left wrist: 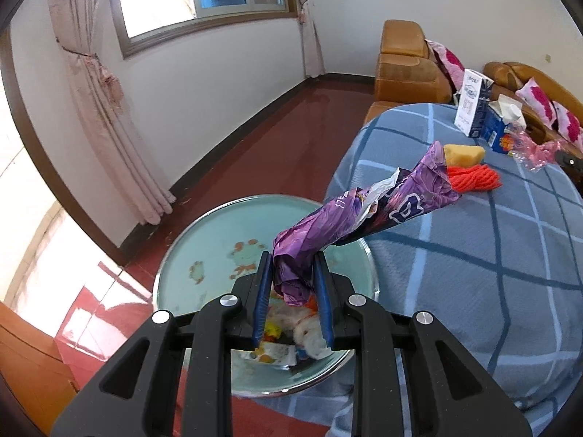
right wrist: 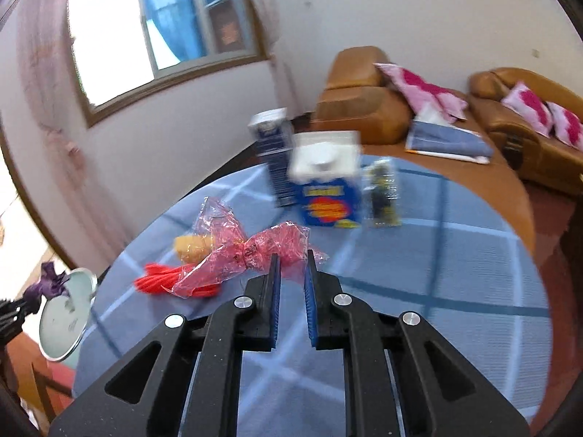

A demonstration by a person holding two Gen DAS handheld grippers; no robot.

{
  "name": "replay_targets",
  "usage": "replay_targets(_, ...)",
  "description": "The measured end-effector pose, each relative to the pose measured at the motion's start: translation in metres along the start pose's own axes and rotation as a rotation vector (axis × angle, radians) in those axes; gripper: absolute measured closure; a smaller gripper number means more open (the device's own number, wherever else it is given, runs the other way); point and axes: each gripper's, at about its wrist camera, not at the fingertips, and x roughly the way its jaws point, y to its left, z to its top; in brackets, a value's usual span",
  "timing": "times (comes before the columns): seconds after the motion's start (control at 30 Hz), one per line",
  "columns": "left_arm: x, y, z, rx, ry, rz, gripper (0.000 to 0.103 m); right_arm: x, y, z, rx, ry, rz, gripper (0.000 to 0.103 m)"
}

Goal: Collect trash
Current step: 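Carry the purple wrapper to the bucket with the left gripper while the right grasps the pink bag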

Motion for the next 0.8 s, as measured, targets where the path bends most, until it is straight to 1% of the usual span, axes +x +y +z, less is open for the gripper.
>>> replay_targets(0.17, -0.006, 0.017, -0.008, -0.008, 0.004, 0.046, 0.080, 0.015, 0.049, -0.006, -0.083, 0.027, 0.066, 0.090)
replay_targets(0.33, -0.011, 0.031, -0.012, -0.024, 0.004, 0.082, 0.080, 0.025, 0.082, -0.009, -0.151, 0.049, 0.110, 0.090)
replay_targets(0.63, -0.029, 0.046, -0.013, -0.048, -0.036, 0.121, 0.080, 0.037, 0.142, -0.012, -0.256, 0.067, 0.191, 0.090)
replay_targets(0.8, -0.040, 0.053, -0.013, -0.062, -0.060, 0.132, 0.080, 0.044, 0.167, -0.018, -0.301, 0.079, 0.223, 0.090)
